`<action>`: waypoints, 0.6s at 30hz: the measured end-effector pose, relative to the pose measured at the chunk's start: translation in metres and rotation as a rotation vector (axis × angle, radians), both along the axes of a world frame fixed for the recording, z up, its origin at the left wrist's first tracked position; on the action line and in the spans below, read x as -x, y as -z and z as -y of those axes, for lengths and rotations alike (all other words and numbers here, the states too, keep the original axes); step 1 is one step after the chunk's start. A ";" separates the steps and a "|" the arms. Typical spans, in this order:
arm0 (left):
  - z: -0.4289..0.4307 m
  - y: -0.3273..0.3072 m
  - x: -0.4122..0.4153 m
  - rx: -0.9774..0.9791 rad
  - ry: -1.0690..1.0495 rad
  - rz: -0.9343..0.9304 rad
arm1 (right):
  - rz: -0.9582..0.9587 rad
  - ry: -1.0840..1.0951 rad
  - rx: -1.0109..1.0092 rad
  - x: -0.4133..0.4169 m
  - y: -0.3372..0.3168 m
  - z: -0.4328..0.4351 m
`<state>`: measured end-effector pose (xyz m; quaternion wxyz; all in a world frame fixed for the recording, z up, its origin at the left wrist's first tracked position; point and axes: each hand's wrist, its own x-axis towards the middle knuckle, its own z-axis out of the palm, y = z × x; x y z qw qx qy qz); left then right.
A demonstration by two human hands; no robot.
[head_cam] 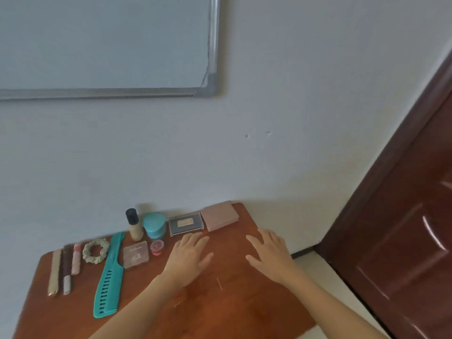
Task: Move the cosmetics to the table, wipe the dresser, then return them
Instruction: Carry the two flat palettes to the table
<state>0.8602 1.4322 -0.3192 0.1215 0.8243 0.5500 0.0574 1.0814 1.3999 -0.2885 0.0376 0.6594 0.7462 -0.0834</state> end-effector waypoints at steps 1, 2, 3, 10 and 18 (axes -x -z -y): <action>0.002 0.001 0.006 0.002 0.040 0.017 | -0.013 0.053 0.004 0.006 0.002 0.012; 0.006 0.004 0.013 0.011 0.079 0.031 | -0.027 0.104 0.008 0.013 0.004 0.024; 0.010 0.006 0.022 0.024 0.113 0.041 | -0.046 0.152 0.006 0.020 0.008 0.038; 0.031 0.007 0.047 0.067 0.303 0.078 | -0.029 0.447 0.003 0.046 0.014 0.143; 0.120 -0.013 -0.043 0.084 0.757 0.138 | 0.033 0.836 -0.073 0.034 -0.013 0.296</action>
